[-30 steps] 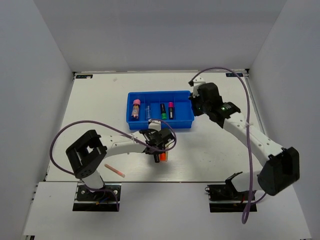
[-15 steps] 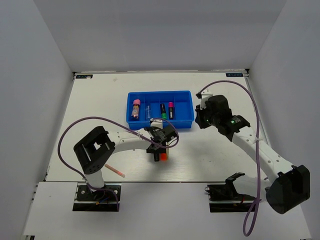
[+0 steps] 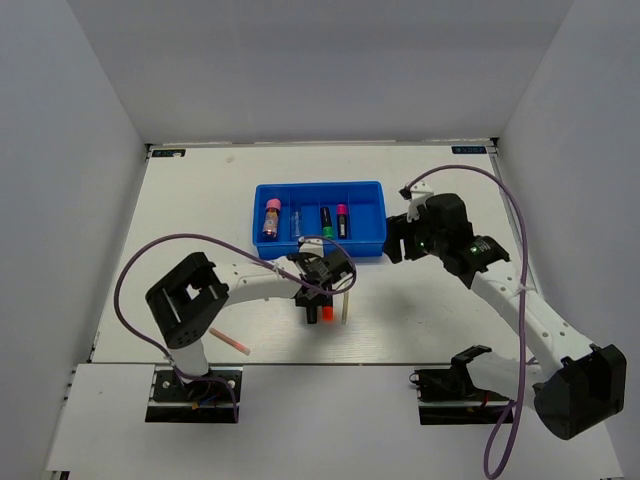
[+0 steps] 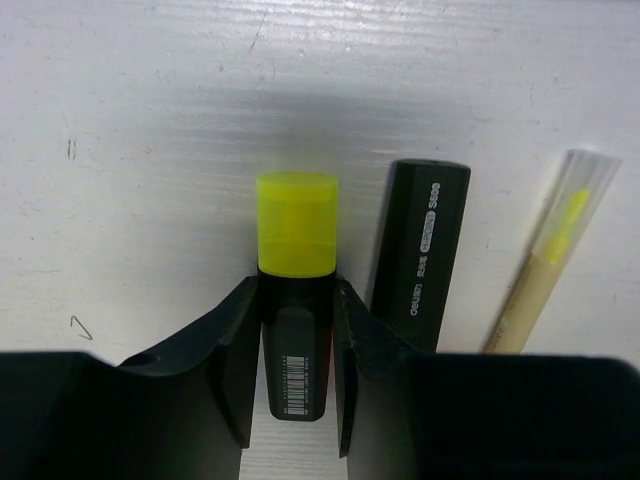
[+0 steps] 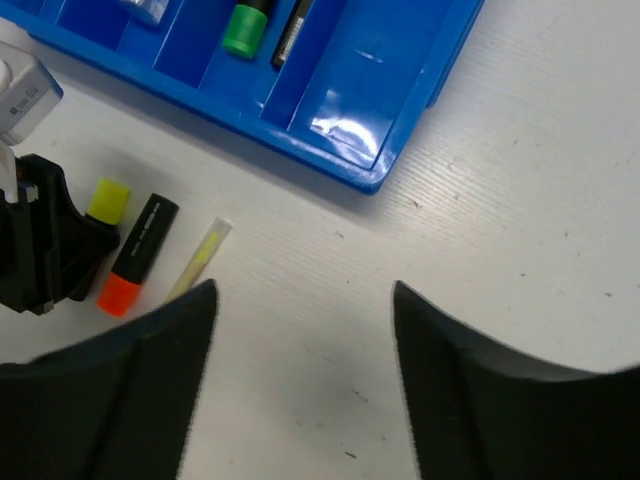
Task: Sort the stationery into containers
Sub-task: Pick up the stationery from the center of the board, then place the stationery in the storage box.
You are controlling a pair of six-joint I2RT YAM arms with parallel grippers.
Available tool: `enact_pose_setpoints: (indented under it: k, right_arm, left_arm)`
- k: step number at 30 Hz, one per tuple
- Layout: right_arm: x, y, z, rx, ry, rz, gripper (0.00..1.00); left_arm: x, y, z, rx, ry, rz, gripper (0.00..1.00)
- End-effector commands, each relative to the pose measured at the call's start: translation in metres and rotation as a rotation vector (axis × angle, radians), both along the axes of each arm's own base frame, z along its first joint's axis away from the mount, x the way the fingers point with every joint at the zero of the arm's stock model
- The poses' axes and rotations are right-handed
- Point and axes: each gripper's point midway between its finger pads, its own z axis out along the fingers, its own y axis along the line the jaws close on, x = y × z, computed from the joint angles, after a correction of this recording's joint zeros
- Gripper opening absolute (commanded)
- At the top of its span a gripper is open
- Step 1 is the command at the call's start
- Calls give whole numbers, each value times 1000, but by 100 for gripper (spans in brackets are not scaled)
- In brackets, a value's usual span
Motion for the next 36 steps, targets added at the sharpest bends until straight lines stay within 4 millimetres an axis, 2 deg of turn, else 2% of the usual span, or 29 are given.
enact_pose_setpoints:
  k: [1,2,3,4,5,6,7,8,9,10,11,12,13,14,15,16,17,18,19,20,21,23,25,27,31,36]
  right_arm:
    - [-11,2,2,14,-1,66,77]
    - [-14,3,1,9,0,90,86]
    - [-18,4,-2,6,12,111,85]
    - [-21,6,-3,10,21,133,72]
    - [-26,5,-7,10,47,141,41]
    - [-29,3,-14,1,65,138,6]
    - [-33,4,-17,-7,69,171,0]
    - [-35,2,-22,-22,76,180,0]
    - [-37,2,-26,-26,92,188,0]
    - [-42,1,-32,-26,123,195,0]
    - [-46,3,-35,-18,144,210,11]
    - [-51,3,-40,-22,176,223,30]
    - [-55,6,-41,-5,198,250,51]
    - [-59,9,-41,8,211,276,53]
    - [-62,9,-42,17,232,282,48]
    - [-63,10,-42,20,230,286,3]
    - [-63,10,-41,30,234,280,0]
    - [-63,12,-39,39,223,288,0]
    - [-65,13,-41,43,223,299,0]
    - [-67,16,-40,57,218,326,0]
    - [-68,16,-41,64,223,331,15]
    - [-72,19,-40,80,231,357,54]
    - [-75,21,-42,90,254,375,67]
    - [-75,22,-42,94,268,376,66]
    - [-73,25,-41,106,260,372,56]
    - [-73,25,-46,102,273,374,58]
  left_arm:
    - [-21,5,12,24,31,-59,0]
    - [-15,0,25,13,-1,-68,0]
    - [-15,-1,41,1,-24,-82,0]
    - [-13,-2,50,15,-44,-117,0]
    - [-5,-16,71,-25,-81,-131,0]
    - [-4,-16,85,-26,-99,-162,0]
    - [4,-23,101,-37,-136,-188,0]
    - [14,-31,121,-58,-175,-206,0]
    - [16,-30,123,-37,-174,-217,0]
    - [34,-33,142,-63,-206,-192,0]
    - [44,-38,159,-70,-230,-213,0]
    - [55,-47,163,-67,-237,-215,0]
    - [75,-36,166,-51,-242,-185,0]
    - [88,-47,191,-110,-277,-181,0]
    - [104,-48,175,-88,-254,-166,0]
    - [118,-45,175,-89,-256,-149,0]
    - [131,-58,184,-128,-266,-164,0]
    - [145,-58,173,-116,-252,-152,0]
    - [156,-56,172,-120,-252,-146,1]
    - [167,-68,176,-158,-252,-163,1]
    - [176,-68,165,-149,-235,-163,1]
    - [190,-71,155,-161,-217,-161,3]
    - [200,-74,148,-185,-205,-158,6]
    - [205,-72,135,-189,-186,-149,9]
    - [214,-65,124,-203,-177,-130,19]
    - [219,-63,117,-232,-158,-121,55]
